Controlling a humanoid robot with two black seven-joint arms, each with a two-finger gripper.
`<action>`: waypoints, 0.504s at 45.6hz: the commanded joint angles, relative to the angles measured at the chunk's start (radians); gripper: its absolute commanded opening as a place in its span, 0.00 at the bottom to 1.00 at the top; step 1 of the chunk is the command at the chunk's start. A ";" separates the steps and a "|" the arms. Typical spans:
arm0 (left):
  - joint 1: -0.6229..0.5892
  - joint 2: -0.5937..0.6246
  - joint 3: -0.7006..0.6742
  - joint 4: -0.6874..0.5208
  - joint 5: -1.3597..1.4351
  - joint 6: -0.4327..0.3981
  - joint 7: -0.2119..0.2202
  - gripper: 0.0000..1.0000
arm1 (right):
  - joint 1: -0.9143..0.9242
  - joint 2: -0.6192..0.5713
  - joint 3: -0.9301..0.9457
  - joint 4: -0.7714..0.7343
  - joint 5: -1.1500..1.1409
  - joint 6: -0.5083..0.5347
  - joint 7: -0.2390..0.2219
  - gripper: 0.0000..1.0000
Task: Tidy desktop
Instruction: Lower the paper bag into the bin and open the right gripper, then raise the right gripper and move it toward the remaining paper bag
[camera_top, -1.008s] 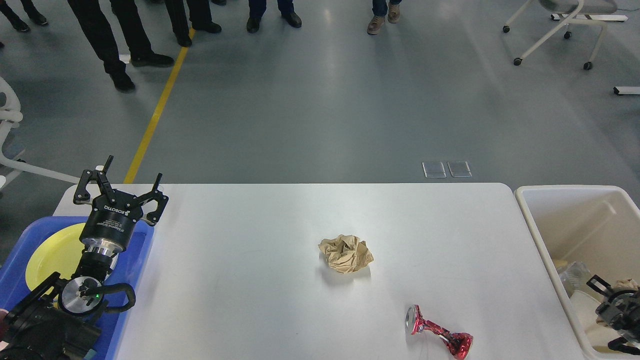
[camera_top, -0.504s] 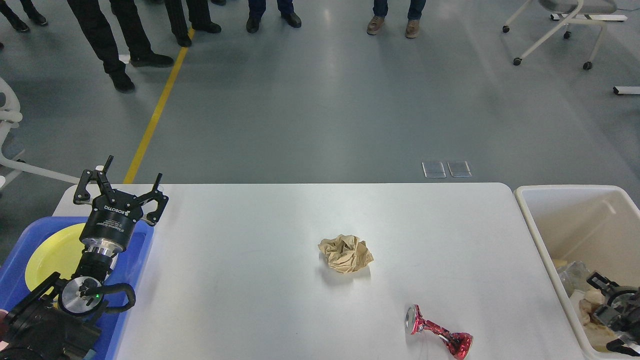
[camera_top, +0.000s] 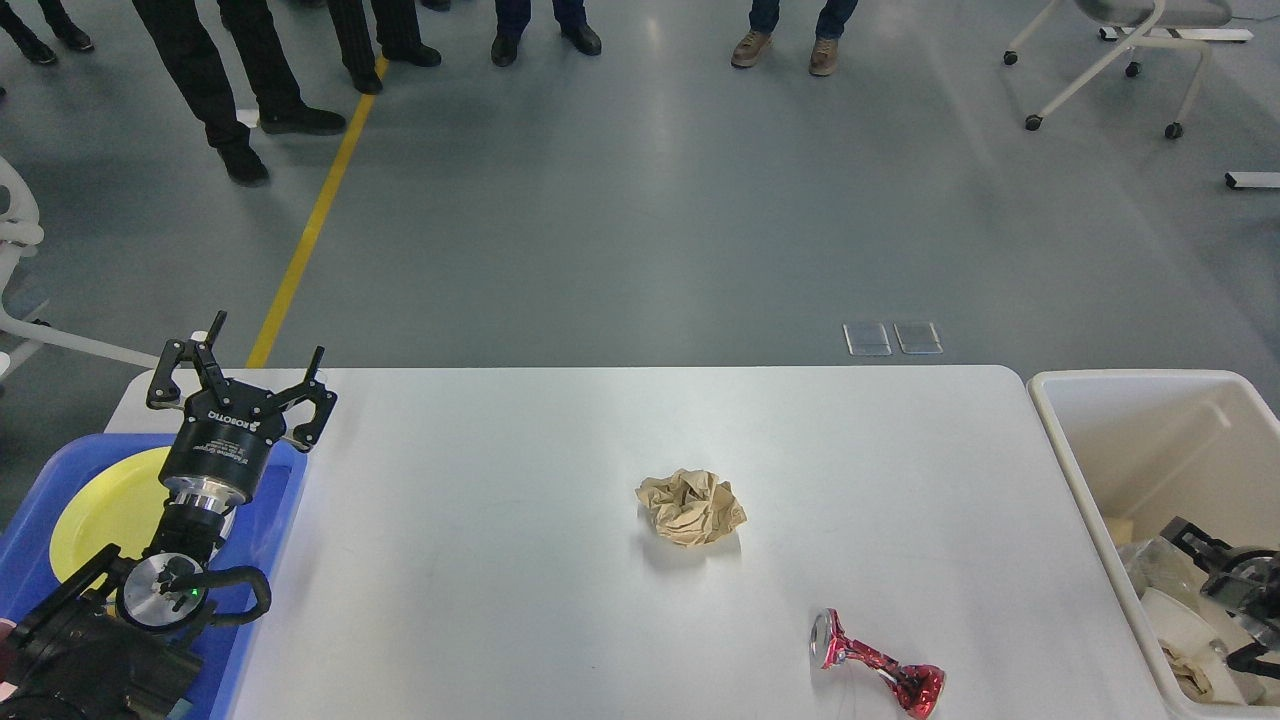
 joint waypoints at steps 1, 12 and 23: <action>0.000 0.000 0.001 0.000 0.000 0.000 0.000 0.96 | 0.159 -0.080 -0.017 0.182 -0.140 0.024 -0.002 1.00; 0.000 0.000 -0.001 0.000 0.002 0.000 0.000 0.96 | 0.616 -0.036 -0.307 0.371 -0.173 0.454 -0.003 1.00; 0.000 0.000 0.001 0.000 0.000 0.000 0.000 0.96 | 0.924 0.078 -0.364 0.497 -0.164 0.826 -0.003 1.00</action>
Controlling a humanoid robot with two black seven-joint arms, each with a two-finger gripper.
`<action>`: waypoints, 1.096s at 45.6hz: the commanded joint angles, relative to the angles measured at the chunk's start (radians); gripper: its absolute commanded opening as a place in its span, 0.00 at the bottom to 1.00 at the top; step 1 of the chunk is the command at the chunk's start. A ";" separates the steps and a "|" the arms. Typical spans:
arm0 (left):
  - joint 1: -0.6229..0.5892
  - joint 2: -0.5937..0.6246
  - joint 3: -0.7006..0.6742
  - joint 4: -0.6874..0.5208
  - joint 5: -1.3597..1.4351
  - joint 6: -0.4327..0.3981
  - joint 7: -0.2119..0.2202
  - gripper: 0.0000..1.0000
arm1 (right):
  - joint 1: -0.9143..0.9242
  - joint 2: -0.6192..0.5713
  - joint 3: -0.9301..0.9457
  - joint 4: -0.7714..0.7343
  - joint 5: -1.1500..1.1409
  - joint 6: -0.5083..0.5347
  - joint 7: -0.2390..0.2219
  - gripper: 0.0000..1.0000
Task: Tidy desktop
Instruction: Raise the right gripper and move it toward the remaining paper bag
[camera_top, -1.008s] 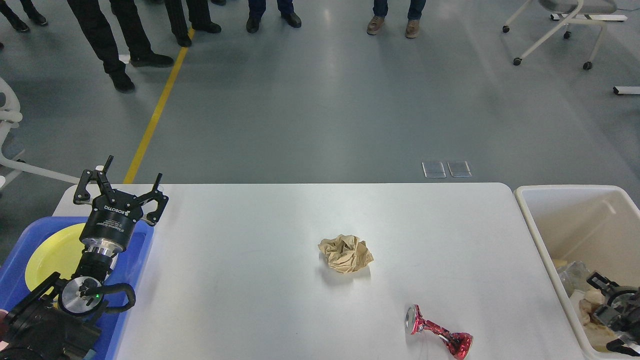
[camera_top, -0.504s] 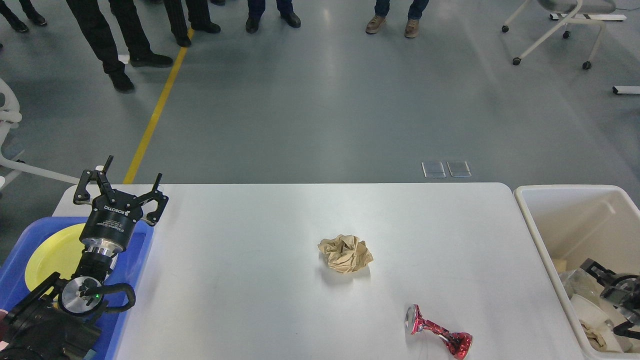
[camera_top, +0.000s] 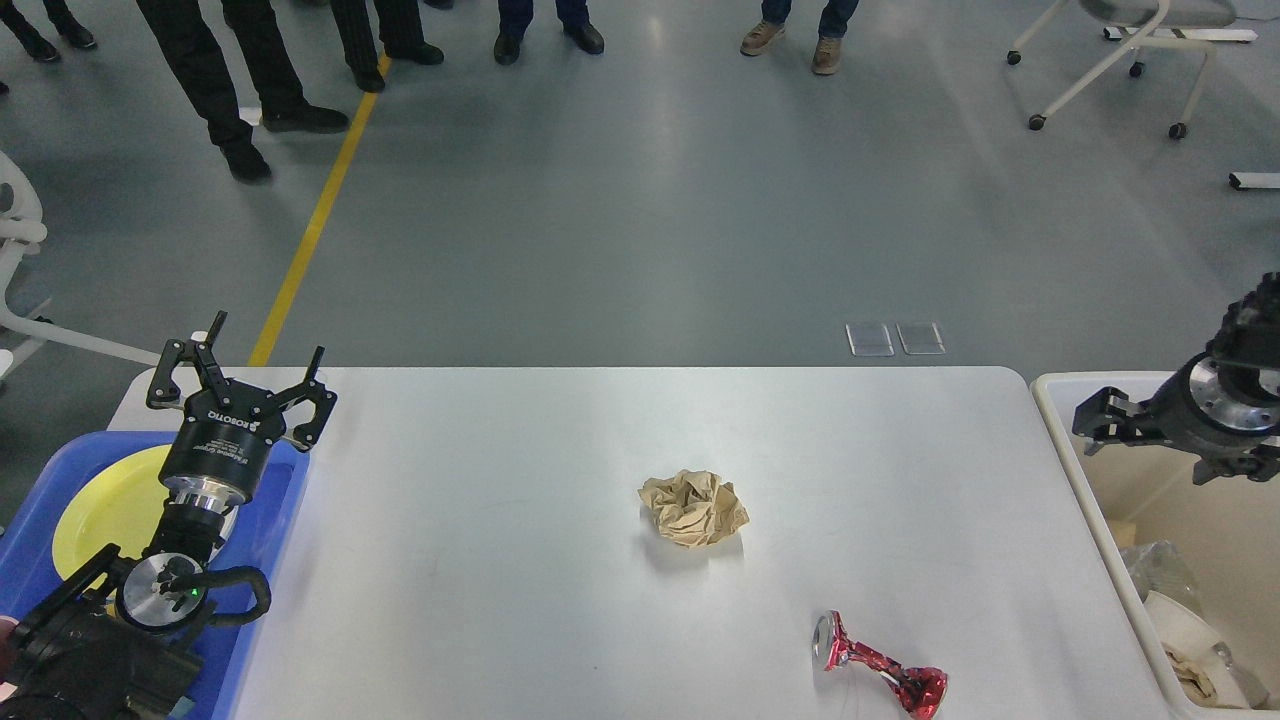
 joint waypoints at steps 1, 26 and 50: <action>0.000 0.000 0.001 0.000 0.001 0.000 0.000 0.96 | 0.176 0.043 -0.017 0.116 0.006 0.135 -0.002 1.00; 0.000 0.000 0.001 0.000 -0.001 0.000 0.000 0.96 | 0.855 0.273 -0.040 0.690 0.225 0.152 -0.049 1.00; 0.000 0.000 -0.001 0.000 -0.001 0.000 0.000 0.96 | 0.817 0.267 -0.011 0.667 0.258 0.138 -0.060 1.00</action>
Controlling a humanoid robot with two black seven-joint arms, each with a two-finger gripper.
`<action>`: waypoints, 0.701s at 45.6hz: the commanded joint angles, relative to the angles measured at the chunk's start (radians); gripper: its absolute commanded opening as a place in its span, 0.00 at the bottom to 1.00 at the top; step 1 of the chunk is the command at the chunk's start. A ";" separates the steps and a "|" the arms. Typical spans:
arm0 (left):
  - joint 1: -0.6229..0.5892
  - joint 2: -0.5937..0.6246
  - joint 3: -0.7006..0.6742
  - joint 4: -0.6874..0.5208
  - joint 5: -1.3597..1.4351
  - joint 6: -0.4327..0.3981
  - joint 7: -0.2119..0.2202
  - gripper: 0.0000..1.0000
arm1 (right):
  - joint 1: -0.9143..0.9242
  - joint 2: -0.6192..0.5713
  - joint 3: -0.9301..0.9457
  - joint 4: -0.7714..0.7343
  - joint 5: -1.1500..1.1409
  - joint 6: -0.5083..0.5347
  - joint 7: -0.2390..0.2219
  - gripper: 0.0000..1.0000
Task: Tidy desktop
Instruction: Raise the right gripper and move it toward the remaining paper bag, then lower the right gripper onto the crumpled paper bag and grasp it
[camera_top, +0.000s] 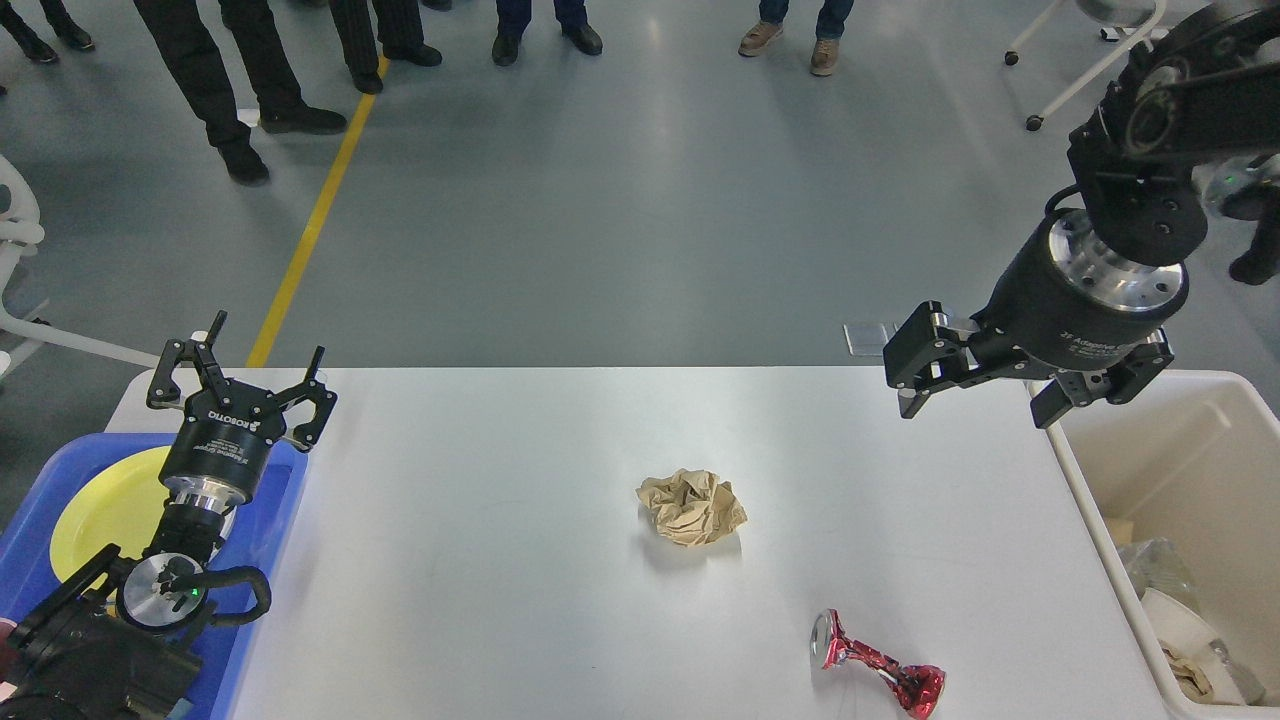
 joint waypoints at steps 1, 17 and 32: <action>0.000 0.000 -0.001 0.000 -0.001 -0.002 0.000 0.96 | -0.019 0.006 0.017 -0.016 0.021 -0.011 0.001 1.00; 0.000 0.000 0.000 0.000 0.001 0.000 0.000 0.96 | -0.215 0.029 0.204 -0.170 0.026 -0.023 0.001 1.00; 0.000 0.000 -0.001 0.000 0.001 0.000 0.000 0.96 | -0.572 0.178 0.362 -0.429 0.028 -0.170 -0.004 1.00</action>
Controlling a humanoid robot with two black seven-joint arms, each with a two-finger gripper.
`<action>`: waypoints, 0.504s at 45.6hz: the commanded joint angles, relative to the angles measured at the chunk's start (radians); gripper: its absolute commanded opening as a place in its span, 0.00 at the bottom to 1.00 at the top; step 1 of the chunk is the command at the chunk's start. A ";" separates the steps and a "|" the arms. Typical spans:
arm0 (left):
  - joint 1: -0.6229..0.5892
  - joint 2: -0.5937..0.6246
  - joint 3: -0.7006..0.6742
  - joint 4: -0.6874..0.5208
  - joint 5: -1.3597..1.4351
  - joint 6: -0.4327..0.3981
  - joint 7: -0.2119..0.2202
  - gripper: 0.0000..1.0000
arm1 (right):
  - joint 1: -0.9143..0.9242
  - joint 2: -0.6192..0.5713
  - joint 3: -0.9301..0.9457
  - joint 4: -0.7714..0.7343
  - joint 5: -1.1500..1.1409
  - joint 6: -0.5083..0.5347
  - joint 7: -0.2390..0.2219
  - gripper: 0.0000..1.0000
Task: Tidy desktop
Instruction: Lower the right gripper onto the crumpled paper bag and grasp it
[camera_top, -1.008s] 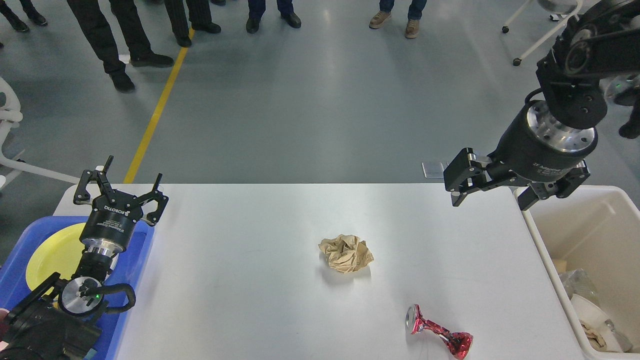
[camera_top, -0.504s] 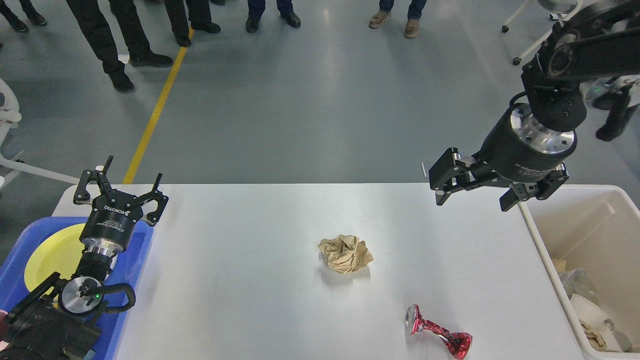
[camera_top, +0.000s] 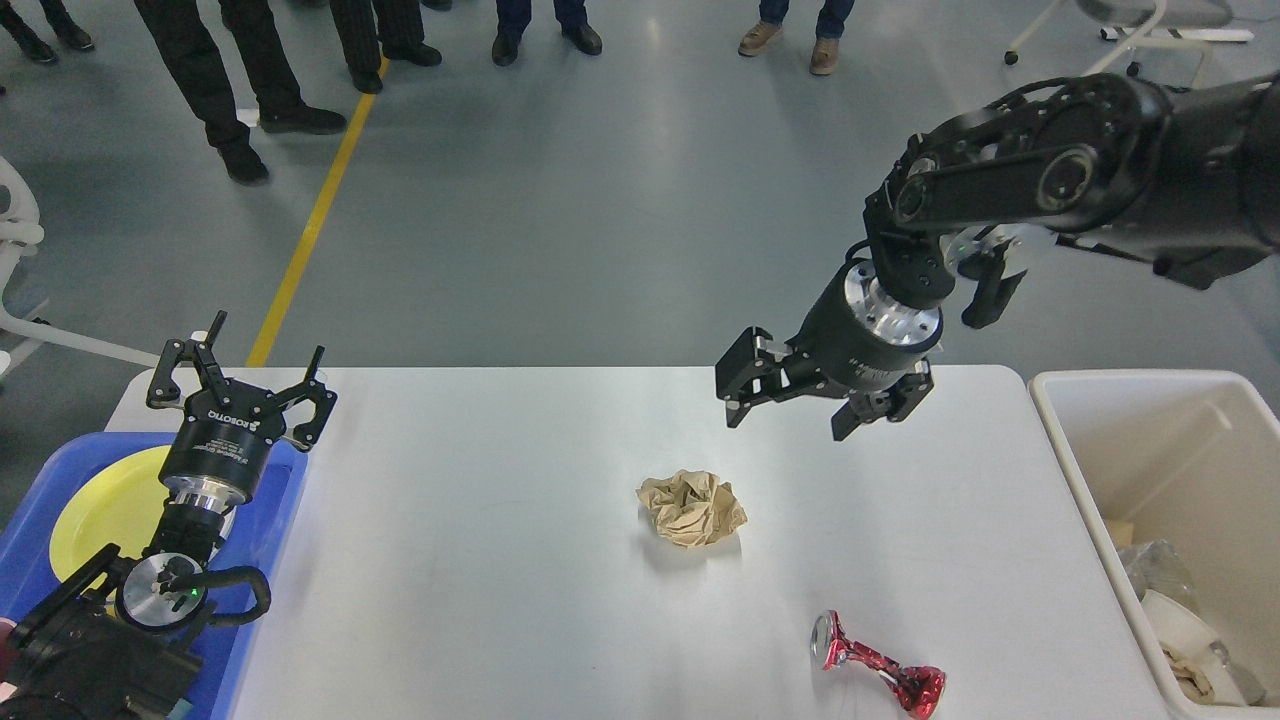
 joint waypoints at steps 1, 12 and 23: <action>0.000 0.000 0.001 0.000 -0.002 0.000 0.000 0.96 | -0.156 0.061 0.061 -0.100 0.000 -0.087 -0.004 1.00; 0.000 0.000 -0.001 0.000 -0.002 0.000 0.000 0.96 | -0.412 0.110 0.121 -0.264 -0.001 -0.282 -0.006 1.00; 0.000 0.000 0.001 0.000 -0.002 0.000 0.000 0.96 | -0.595 0.192 0.121 -0.416 -0.015 -0.377 -0.006 1.00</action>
